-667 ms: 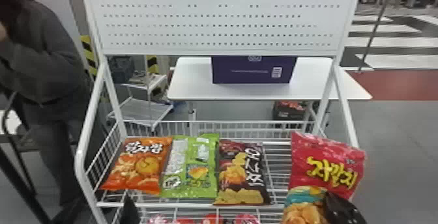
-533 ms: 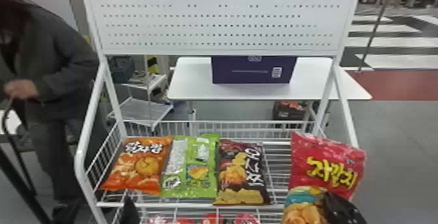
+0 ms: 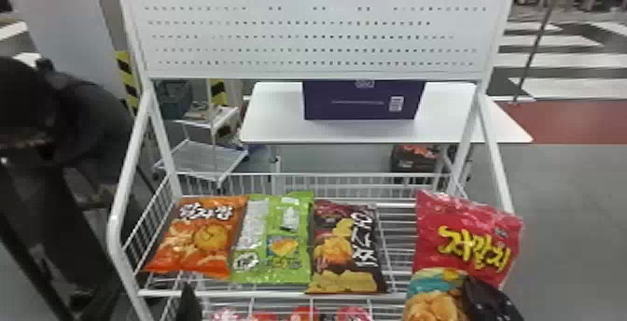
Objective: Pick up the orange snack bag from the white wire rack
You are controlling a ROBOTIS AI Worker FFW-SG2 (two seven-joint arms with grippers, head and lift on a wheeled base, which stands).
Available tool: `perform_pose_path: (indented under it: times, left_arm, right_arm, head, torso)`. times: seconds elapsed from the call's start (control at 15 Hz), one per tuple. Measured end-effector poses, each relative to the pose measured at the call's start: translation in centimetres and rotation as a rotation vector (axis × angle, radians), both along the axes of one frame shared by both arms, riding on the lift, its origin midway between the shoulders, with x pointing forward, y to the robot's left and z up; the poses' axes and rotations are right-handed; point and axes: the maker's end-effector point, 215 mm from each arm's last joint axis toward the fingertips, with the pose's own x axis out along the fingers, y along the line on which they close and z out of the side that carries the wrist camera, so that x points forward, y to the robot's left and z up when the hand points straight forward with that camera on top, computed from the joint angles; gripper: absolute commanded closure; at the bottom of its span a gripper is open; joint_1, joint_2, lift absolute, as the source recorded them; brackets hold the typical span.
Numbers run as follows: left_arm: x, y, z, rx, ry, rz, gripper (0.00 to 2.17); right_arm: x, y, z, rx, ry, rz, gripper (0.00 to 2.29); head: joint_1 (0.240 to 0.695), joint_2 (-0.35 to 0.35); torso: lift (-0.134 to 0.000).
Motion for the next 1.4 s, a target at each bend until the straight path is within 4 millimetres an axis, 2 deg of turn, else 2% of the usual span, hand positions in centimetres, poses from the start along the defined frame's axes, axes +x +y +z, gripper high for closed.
perform_pose_path:
  times: [0.2,0.53,0.73,0.87,1.2,1.33,1.4]
  left_arm:
    - [2.3,-0.1,-0.5,0.011,0.015,-0.006,0.09]
    - [10.3,-0.9,-2.7,0.038,0.092,-0.027,0.09]
    - [14.4,-0.7,-5.7,0.088,0.204,-0.041,0.09]
    - [16.1,-0.3,-7.0,0.107,0.251,-0.042,0.09]
    - [18.4,1.3,-9.4,0.117,0.31,-0.024,0.1]
    - [18.9,1.5,-9.9,0.119,0.325,-0.025,0.19]
    - [19.1,1.6,-10.1,0.12,0.332,-0.025,0.37]
  right_arm:
    - [0.0,0.1,0.0,0.0,0.001,0.002,2.22]
    - [-0.5,0.3,-0.5,0.003,0.01,0.006,2.22]
    - [-0.7,0.3,-0.4,0.0,0.009,0.006,2.22]
    - [-0.7,0.4,-0.4,0.001,0.008,0.006,2.22]
    - [-0.5,0.4,-0.6,0.003,0.01,0.007,2.22]
    - [-0.5,0.4,-0.6,0.004,0.011,0.008,2.22]
    - [-0.5,0.4,-0.6,0.003,0.011,0.008,2.22]
  head:
    - [0.499,0.0]
    - [0.499,0.0]
    - [0.499,0.0]
    - [0.499,0.0]
    - [0.499,0.0]
    - [0.499,0.0]
    - [0.499,0.0]
  torso:
    - [0.0]
    - [0.0]
    - [0.0]
    - [0.0]
    - [0.0]
    - [0.0]
    - [0.0]
